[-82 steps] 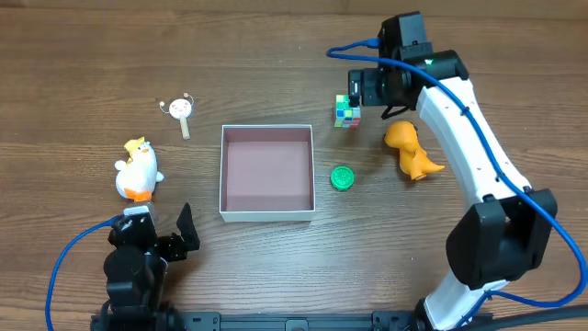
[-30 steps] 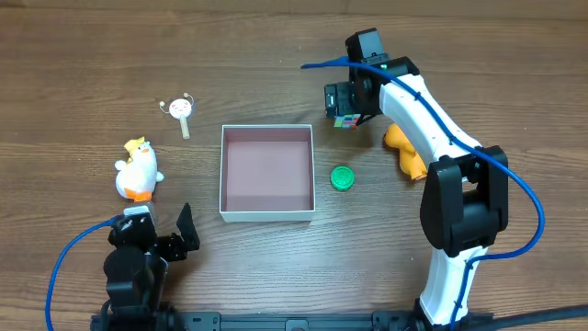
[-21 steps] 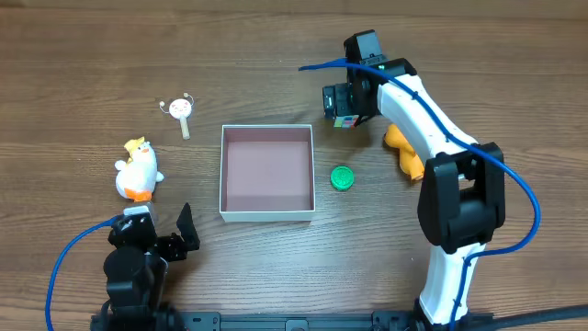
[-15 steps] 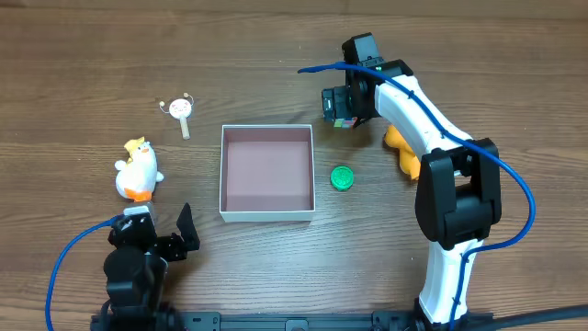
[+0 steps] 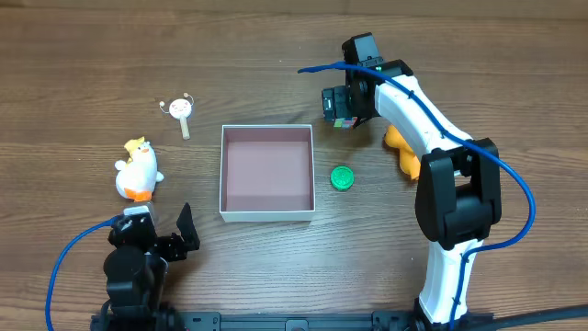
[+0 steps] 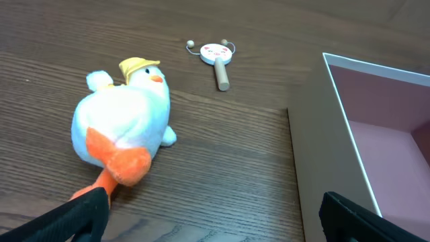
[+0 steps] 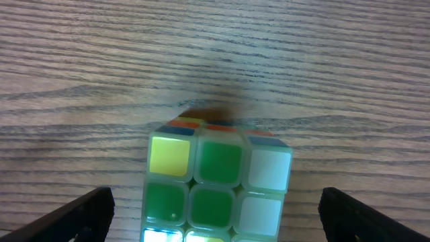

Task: Pack container
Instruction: 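Lower the right gripper and grasp the Rubik's cube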

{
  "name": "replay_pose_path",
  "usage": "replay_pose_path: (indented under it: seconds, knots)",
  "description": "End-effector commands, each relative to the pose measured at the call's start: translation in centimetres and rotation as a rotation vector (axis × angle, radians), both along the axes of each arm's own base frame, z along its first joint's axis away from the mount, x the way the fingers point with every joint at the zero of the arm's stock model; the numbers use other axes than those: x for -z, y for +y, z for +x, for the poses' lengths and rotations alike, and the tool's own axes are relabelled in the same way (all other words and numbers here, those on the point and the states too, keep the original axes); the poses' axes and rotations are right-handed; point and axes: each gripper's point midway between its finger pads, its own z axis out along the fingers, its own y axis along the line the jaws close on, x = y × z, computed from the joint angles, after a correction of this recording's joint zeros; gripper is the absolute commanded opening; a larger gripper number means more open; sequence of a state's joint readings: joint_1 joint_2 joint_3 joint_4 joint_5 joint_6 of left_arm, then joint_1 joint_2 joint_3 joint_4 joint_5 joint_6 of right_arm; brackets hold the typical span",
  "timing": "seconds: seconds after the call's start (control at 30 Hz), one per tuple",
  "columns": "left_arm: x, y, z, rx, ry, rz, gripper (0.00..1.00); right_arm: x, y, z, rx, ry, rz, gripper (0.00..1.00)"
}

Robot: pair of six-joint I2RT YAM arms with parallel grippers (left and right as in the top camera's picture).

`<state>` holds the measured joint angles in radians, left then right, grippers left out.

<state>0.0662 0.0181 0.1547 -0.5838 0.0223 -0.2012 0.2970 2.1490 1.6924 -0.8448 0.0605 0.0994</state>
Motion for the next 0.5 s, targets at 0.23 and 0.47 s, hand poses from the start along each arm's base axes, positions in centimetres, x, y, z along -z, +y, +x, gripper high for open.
replay_pose_path:
  seconds: [0.23, 0.47]
  knots:
    - [0.2, 0.2, 0.0, -0.001, 0.006, 0.021, 1.00, 2.5, -0.1, 0.1, -0.005, 0.037, -0.030, 1.00]
    - [0.2, 0.2, 0.0, -0.001, 0.006, 0.021, 1.00, 2.2, 0.1, 0.8, -0.008, 0.008, -0.023, 1.00]
